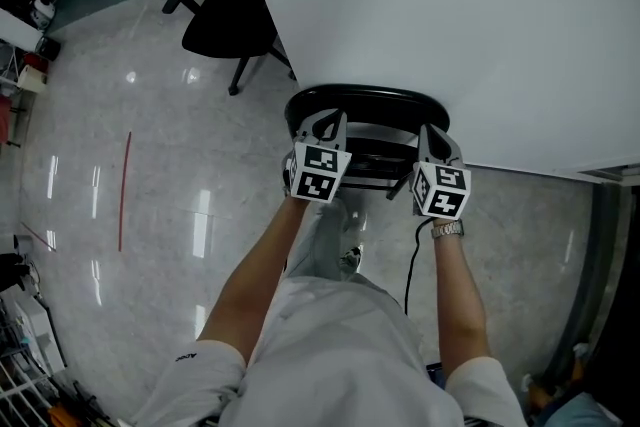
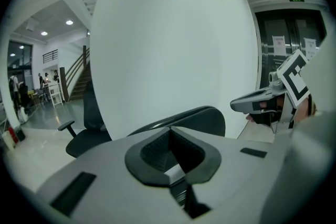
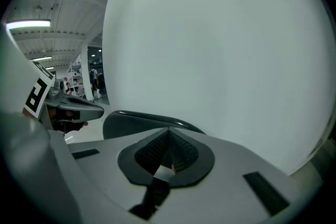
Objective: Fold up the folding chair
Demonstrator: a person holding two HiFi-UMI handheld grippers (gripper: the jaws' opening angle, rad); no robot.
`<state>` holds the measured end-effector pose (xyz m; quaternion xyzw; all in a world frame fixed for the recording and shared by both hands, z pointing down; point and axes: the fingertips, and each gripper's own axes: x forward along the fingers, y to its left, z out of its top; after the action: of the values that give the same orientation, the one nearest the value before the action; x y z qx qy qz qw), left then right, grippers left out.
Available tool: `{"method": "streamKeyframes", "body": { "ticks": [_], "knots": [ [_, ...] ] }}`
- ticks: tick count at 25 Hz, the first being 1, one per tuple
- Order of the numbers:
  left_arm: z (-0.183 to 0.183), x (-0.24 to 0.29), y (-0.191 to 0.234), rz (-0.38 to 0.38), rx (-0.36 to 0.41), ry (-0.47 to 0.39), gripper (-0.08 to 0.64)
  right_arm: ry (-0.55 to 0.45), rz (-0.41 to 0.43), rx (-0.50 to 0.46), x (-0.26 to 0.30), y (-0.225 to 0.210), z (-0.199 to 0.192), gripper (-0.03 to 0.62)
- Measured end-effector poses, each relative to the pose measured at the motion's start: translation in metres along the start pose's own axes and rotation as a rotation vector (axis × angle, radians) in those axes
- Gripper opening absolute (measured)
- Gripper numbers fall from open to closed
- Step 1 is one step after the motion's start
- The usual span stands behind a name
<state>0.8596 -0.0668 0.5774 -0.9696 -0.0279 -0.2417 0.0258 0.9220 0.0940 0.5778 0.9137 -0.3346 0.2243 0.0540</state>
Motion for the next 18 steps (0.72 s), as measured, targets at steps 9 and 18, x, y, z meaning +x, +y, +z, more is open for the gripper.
{"method": "streamKeyframes", "body": {
  "ticks": [9, 18],
  "knots": [
    [0.017, -0.11, -0.039, 0.051, -0.079, -0.163, 0.012, -0.14, 0.096, 0.102, -0.096, 0.039, 0.017, 0.003],
    [0.004, -0.236, -0.023, 0.215, -0.202, -0.244, 0.012, -0.209, 0.306, 0.067, -0.167, 0.131, 0.036, 0.005]
  ]
}}
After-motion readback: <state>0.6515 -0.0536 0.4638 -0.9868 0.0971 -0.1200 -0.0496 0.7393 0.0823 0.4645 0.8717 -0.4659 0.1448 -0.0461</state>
